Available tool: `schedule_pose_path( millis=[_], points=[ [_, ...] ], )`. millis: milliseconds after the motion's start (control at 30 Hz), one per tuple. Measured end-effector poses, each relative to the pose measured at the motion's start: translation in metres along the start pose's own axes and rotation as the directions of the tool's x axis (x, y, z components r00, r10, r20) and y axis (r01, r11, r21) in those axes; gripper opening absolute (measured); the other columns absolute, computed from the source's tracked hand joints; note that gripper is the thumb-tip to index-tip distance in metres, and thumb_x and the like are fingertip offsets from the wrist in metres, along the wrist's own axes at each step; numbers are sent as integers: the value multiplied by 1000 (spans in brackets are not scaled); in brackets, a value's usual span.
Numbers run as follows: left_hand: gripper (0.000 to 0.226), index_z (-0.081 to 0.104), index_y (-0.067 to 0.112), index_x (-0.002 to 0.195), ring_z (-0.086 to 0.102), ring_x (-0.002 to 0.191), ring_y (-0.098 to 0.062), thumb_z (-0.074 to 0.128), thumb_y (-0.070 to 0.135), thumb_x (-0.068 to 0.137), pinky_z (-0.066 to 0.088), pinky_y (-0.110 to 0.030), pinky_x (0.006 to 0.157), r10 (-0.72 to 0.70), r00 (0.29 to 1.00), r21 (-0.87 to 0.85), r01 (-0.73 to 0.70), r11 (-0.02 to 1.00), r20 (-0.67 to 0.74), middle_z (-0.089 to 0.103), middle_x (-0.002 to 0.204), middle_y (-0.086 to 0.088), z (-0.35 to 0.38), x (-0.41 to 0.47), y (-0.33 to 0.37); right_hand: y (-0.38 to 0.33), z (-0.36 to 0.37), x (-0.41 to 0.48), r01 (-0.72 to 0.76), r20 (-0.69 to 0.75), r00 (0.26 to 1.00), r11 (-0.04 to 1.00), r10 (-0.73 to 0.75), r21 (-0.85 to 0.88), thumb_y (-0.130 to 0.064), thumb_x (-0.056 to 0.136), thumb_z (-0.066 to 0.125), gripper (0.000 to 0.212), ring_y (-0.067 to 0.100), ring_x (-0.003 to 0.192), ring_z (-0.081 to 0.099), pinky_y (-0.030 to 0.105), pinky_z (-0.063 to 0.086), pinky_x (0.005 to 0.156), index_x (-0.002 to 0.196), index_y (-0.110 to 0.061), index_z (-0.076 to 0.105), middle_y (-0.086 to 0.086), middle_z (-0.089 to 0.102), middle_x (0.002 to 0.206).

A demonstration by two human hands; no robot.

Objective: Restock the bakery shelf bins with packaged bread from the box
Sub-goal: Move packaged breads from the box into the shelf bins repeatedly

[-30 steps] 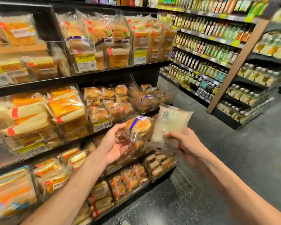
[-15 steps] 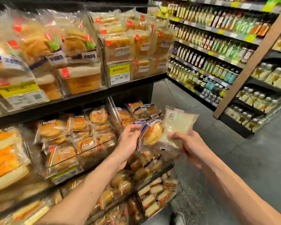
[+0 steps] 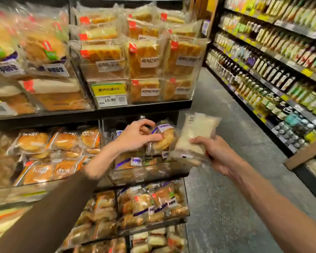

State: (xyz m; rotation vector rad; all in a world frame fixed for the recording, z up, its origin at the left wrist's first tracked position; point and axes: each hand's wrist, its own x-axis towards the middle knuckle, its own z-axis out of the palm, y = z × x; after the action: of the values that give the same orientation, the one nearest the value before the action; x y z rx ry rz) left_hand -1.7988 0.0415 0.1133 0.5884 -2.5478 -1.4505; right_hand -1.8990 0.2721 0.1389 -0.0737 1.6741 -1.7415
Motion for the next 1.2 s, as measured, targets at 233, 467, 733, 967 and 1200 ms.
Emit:
schedule_pose_path(
  millis=[233,467,733,967,1200],
  points=[
    [68,53,32,135,57,118,-21,77,55,76,45,-36,97,-52,993,551,-16,834,106,63,127,2,31,26,-49,-8,-28,24,-38,63,997,998,41,-46,2,87,66,26,24,90,74,38,61,77,112,-6,63,11,76,103],
    [72,45,30,141,36,132,-22,63,66,81,28,-48,106,-85,967,878,-180,443,240,55,140,2,46,26,-53,-10,-22,30,-67,119,990,996,74,-57,1,86,68,28,24,94,74,35,61,74,113,-6,61,11,76,105],
    [71,31,33,152,30,141,-24,59,55,91,28,-45,114,-57,978,779,-124,615,201,34,155,-3,23,5,-48,-3,2,13,-66,165,984,997,69,-29,5,86,65,27,24,88,75,35,62,74,111,-3,61,12,77,98],
    [48,53,33,138,43,129,0,64,44,92,36,-18,108,392,894,239,-341,909,-217,48,140,12,-31,-76,17,7,66,-18,-42,276,959,995,65,-87,-1,86,68,38,26,94,74,35,61,72,123,-3,60,12,76,105],
    [108,5,45,155,-5,151,-2,72,67,73,9,-34,123,306,950,372,-309,875,70,-2,165,16,-68,-167,-18,36,171,-63,-271,478,848,962,227,23,-14,87,64,36,31,104,70,44,56,88,123,-10,64,19,72,115]
  ],
)
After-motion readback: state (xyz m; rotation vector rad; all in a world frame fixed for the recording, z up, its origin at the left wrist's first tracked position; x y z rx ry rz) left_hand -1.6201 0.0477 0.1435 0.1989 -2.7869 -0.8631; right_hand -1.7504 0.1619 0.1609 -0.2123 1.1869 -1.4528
